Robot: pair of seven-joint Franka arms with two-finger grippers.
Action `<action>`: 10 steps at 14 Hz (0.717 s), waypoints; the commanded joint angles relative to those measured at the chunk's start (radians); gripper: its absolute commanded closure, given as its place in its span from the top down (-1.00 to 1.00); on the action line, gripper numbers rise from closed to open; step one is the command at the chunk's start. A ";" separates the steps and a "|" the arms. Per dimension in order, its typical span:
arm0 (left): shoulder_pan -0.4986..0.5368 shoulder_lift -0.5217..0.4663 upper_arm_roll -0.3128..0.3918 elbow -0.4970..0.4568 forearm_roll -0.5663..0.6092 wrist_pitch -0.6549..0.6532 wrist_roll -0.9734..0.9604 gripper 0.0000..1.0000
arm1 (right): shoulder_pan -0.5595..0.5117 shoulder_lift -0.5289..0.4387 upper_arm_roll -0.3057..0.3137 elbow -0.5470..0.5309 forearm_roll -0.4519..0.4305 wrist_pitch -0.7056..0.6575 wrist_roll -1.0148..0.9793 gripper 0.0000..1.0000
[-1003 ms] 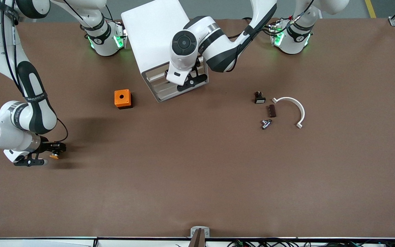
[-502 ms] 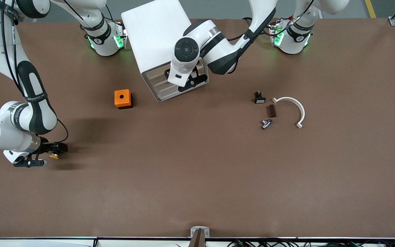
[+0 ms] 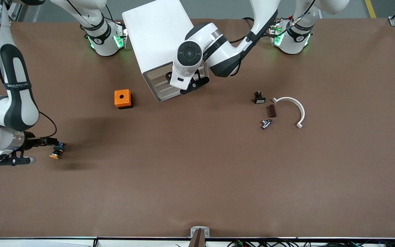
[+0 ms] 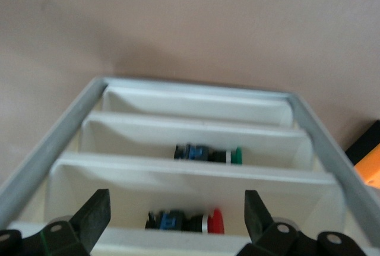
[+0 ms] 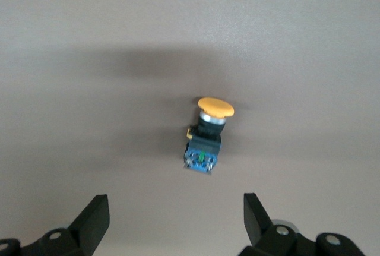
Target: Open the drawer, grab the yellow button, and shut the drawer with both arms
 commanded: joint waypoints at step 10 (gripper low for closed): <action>0.377 -0.342 -0.003 -0.341 0.207 -0.020 0.840 0.99 | 0.140 -0.206 0.008 0.195 0.016 -0.386 0.255 1.00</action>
